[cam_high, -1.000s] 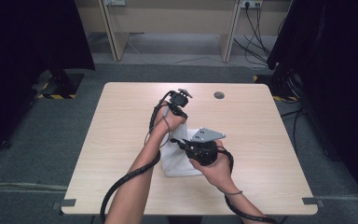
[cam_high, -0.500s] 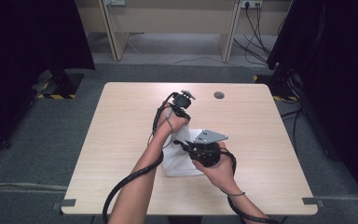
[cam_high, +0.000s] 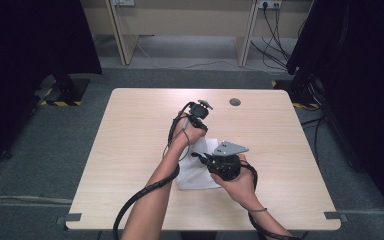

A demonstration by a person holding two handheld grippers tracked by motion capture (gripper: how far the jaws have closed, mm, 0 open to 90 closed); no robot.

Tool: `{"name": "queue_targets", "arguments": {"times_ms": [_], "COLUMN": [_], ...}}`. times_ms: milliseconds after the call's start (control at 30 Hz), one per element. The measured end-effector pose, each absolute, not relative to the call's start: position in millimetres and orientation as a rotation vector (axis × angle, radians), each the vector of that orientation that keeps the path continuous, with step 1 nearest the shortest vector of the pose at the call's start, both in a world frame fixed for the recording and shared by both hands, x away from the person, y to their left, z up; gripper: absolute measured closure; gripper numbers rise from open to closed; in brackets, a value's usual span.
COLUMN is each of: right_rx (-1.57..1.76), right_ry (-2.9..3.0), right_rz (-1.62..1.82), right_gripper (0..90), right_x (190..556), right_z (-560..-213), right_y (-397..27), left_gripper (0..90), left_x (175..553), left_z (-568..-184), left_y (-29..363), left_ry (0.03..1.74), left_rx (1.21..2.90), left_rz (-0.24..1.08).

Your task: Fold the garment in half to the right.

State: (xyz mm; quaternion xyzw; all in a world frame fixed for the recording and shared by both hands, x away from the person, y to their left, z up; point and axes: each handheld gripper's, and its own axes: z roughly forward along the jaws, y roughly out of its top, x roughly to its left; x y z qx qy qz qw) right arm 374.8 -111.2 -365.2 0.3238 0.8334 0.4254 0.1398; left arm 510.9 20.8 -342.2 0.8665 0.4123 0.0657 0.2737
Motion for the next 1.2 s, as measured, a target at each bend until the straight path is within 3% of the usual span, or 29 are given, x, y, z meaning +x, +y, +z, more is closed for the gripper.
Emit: {"name": "queue_targets", "arguments": {"times_ms": [1200], "right_rx": [0.974], "right_ry": [2.436], "right_rz": [1.169], "right_gripper": [81.9], "right_x": [372], "right_z": [-382], "right_y": [-132], "left_gripper": [81.3], "left_x": [510], "left_z": [-363], "left_y": [-4], "left_ry": [1.084], "left_rx": [2.337], "left_rz": [0.166]}}
